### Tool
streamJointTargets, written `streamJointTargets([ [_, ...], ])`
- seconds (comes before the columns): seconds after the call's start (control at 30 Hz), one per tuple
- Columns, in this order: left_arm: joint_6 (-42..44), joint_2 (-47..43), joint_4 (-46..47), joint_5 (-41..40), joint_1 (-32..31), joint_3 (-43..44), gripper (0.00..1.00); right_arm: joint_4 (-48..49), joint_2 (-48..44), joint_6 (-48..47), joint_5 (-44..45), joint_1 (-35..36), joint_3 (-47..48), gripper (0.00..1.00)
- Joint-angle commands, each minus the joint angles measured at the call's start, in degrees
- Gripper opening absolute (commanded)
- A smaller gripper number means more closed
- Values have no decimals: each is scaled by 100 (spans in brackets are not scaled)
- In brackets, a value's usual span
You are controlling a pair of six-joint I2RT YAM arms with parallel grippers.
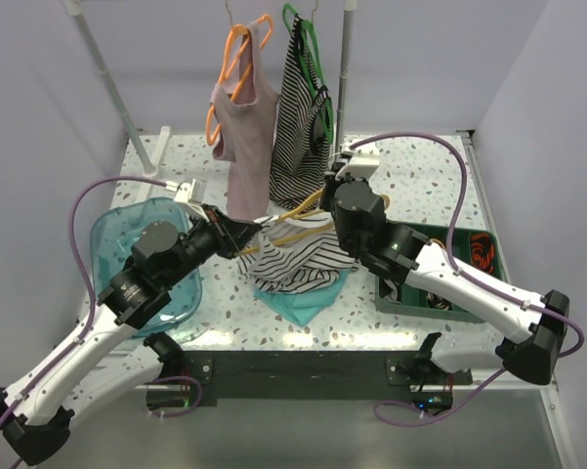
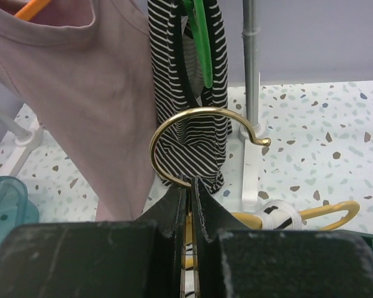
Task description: Place the tank top on the hanger
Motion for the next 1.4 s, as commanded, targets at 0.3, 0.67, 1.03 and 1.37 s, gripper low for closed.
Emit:
streamJointTargets([
  [0.3, 80, -572, 139, -876, 24, 197, 42, 232, 226, -225, 1, 458, 895, 0],
  [0.67, 2180, 217, -1620, 115, 16, 2244, 65, -198, -108, -410, -104, 617, 1150, 0],
  [1.03, 3315, 1027, -2956, 669, 7, 2931, 70, -498, -301, -331, -456, 617, 1063, 0],
  [1.37, 3552, 1168, -3114, 794, -28, 2518, 65, -489, -310, -199, -562, 617, 895, 0],
])
